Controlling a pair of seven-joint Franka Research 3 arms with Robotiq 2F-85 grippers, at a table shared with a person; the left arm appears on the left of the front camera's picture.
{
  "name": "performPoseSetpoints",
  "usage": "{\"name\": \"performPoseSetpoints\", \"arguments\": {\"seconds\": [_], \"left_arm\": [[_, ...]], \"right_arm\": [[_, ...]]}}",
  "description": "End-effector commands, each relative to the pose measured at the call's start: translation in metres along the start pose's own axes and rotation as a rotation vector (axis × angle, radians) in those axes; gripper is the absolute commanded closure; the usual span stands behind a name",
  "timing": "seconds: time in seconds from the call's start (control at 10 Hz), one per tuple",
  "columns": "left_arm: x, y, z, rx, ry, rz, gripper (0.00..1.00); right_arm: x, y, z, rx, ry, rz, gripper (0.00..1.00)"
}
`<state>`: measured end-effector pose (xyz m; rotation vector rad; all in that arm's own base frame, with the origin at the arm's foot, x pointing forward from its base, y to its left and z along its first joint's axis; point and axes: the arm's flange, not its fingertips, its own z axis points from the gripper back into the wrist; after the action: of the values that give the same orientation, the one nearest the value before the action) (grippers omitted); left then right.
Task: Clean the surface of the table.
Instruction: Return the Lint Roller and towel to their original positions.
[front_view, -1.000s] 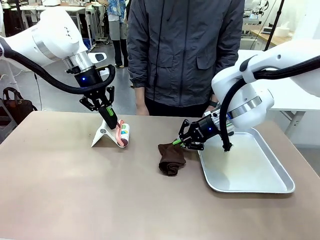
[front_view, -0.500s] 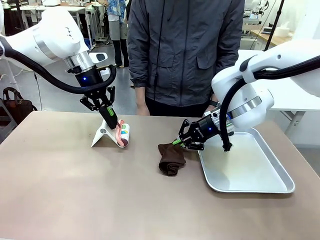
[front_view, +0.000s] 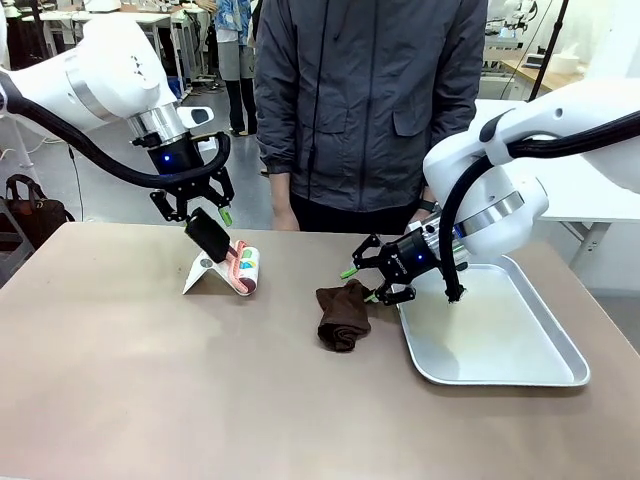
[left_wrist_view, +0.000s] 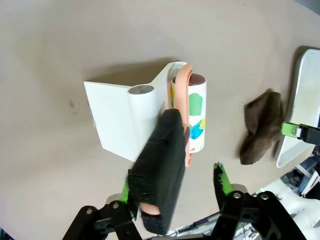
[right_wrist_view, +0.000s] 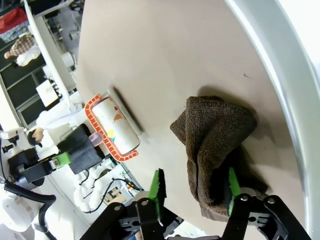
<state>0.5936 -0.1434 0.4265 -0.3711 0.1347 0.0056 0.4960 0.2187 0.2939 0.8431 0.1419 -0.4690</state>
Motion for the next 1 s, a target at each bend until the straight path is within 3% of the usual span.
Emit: {"name": "performPoseSetpoints", "arguments": {"seconds": [0.0,0.1,0.4,0.6,0.8,0.9], "left_arm": [[-0.009,0.001,0.003,0.02,-0.024,0.025,0.0],[-0.01,0.001,0.004,0.017,-0.025,0.023,0.0],[-0.018,0.005,0.014,-0.011,-0.031,0.005,0.0],[-0.046,0.014,0.038,-0.075,-0.041,-0.044,0.0],[-0.09,0.036,0.066,-0.205,-0.065,-0.099,0.0],[-0.117,0.059,0.081,-0.34,-0.065,-0.124,0.0]], "right_arm": [[-0.005,0.002,0.002,0.001,-0.002,0.02,0.05],[-0.005,0.002,0.002,-0.002,0.004,0.022,0.0],[-0.007,0.005,0.011,-0.005,0.039,0.052,0.0],[-0.018,0.015,0.04,-0.021,0.085,0.129,0.0],[-0.029,0.021,0.084,-0.039,0.097,0.222,0.0],[-0.032,0.018,0.114,-0.004,0.143,0.242,0.0]]}}
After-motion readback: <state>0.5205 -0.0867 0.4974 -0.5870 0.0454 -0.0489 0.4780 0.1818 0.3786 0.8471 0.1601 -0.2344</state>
